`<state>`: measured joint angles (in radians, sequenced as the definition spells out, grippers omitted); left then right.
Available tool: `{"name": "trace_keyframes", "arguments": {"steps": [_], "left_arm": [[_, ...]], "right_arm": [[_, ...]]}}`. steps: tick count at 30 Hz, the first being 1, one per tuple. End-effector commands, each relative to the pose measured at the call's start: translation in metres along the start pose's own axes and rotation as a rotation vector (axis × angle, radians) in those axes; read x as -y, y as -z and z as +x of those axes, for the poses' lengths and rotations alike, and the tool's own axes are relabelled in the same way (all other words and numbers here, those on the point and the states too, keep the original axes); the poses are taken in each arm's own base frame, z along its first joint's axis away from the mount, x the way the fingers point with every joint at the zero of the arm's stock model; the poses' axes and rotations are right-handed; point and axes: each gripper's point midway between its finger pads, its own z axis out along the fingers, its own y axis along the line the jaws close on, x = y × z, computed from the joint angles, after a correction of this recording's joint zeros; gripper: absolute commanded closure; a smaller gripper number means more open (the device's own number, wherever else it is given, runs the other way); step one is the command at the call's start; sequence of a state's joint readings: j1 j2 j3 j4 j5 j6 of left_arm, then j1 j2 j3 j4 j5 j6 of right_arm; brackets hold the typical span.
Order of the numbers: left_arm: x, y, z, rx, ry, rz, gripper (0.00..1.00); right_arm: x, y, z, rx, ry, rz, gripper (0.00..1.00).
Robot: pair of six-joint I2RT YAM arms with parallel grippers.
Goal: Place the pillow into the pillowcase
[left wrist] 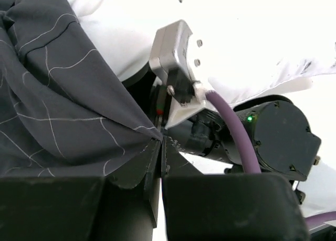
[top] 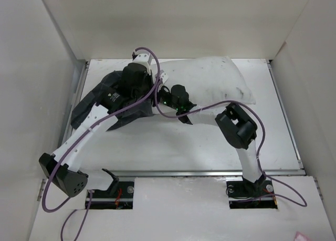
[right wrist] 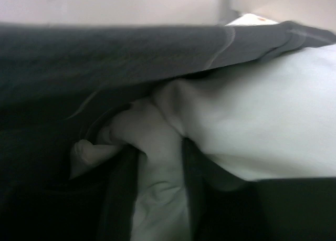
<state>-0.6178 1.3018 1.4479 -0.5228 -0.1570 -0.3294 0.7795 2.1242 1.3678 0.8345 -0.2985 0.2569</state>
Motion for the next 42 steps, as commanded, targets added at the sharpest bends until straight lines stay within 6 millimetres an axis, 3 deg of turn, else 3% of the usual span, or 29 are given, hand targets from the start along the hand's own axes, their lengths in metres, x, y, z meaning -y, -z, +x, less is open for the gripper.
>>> {"name": "trace_keyframes", "arguments": {"steps": [1,2,3,4,5,6,7,8,9,10,14,17,18,20,21,28,29,30,31,32,33,34,35,36,37,38,39,40,42], "left_arm": [[0.038,0.055,-0.080,0.270,0.073,0.181,1.00],[0.020,0.046,-0.076,0.262,0.091,0.072,0.99],[0.013,0.045,-0.072,0.252,0.101,0.034,0.90],[0.007,0.036,-0.060,0.214,0.100,0.002,0.75],[0.003,0.030,-0.048,0.183,0.091,-0.012,0.53],[0.001,0.028,-0.039,0.167,0.115,-0.017,0.01],[-0.001,0.026,-0.030,0.149,0.123,-0.025,0.00],[-0.008,0.019,-0.008,0.101,0.126,-0.047,0.00],[-0.015,0.024,-0.007,0.118,0.147,-0.073,0.00],[-0.022,0.026,-0.001,0.116,0.162,-0.099,0.00],[-0.041,0.034,0.018,0.119,0.245,-0.169,0.00],[-0.049,0.029,0.049,0.065,0.277,-0.184,0.00],[-0.054,0.021,0.072,0.017,0.279,-0.204,0.00],[-0.057,0.008,0.090,-0.023,0.308,-0.232,0.00],[-0.059,0.002,0.095,-0.029,0.314,-0.250,0.00],[-0.069,-0.052,0.103,-0.054,0.249,-0.357,0.07],[-0.066,-0.056,0.091,-0.038,0.248,-0.371,0.11],[-0.078,-0.067,0.100,-0.076,0.212,-0.434,0.17],[-0.080,-0.074,0.099,-0.082,0.213,-0.446,0.23],[-0.080,-0.079,0.101,-0.096,0.183,-0.450,0.39],[-0.084,-0.091,0.102,-0.109,0.180,-0.458,0.47],[-0.086,-0.098,0.106,-0.129,0.182,-0.449,0.56],[-0.081,-0.104,0.103,-0.127,0.173,-0.429,0.64],[-0.080,-0.110,0.096,-0.120,0.155,-0.414,0.81],[-0.073,-0.122,0.096,-0.126,0.148,-0.375,0.89],[-0.067,-0.127,0.093,-0.128,0.130,-0.348,0.96],[-0.062,-0.132,0.089,-0.126,0.112,-0.321,1.00],[-0.050,-0.138,0.077,-0.106,0.079,-0.277,1.00],[-0.027,-0.141,0.071,-0.101,0.039,-0.192,1.00]], "right_arm": [[-0.019,0.011,0.012,-0.051,-0.042,-0.115,0.46],[-0.025,0.015,0.001,-0.034,-0.035,-0.129,0.38],[-0.028,0.024,0.000,-0.041,-0.037,-0.128,0.31],[-0.032,0.031,-0.029,-0.003,-0.022,-0.128,0.24],[-0.035,0.035,-0.038,0.006,-0.006,-0.131,0.21],[-0.026,0.042,-0.046,-0.007,-0.011,-0.112,0.18],[-0.021,0.047,-0.048,-0.028,-0.020,-0.093,0.16],[-0.020,0.051,-0.067,-0.023,-0.019,-0.080,0.14],[-0.008,0.058,-0.056,-0.087,-0.051,-0.032,0.13],[0.010,0.062,-0.070,-0.081,-0.064,0.037,0.13],[0.050,0.091,-0.084,-0.133,-0.063,0.210,0.06],[0.078,0.110,-0.107,-0.114,0.014,0.314,0.03],[0.087,0.110,-0.108,-0.129,0.044,0.334,0.03],[0.104,0.112,-0.100,-0.207,0.111,0.370,0.03],[0.110,0.107,-0.112,-0.194,0.154,0.392,0.01],[0.159,0.079,-0.102,-0.227,0.317,0.322,0.00],[0.167,0.073,-0.081,-0.261,0.319,0.300,0.00],[0.176,0.075,-0.073,-0.280,0.305,0.301,0.00],[0.181,0.075,-0.070,-0.286,0.294,0.274,0.04],[0.185,0.076,-0.057,-0.310,0.273,0.256,0.20],[0.190,0.078,-0.040,-0.337,0.228,0.244,0.34],[0.191,0.080,-0.040,-0.332,0.197,0.244,0.52],[0.197,0.090,-0.029,-0.350,0.152,0.253,0.85],[0.194,0.096,-0.025,-0.355,0.099,0.251,0.94],[0.191,0.100,-0.029,-0.325,0.082,0.241,0.99],[0.187,0.115,-0.006,-0.354,0.030,0.236,1.00],[0.187,0.125,-0.004,-0.350,0.016,0.249,1.00],[0.178,0.132,-0.017,-0.324,0.005,0.260,1.00],[0.175,0.156,0.005,-0.360,-0.048,0.338,1.00]]}}
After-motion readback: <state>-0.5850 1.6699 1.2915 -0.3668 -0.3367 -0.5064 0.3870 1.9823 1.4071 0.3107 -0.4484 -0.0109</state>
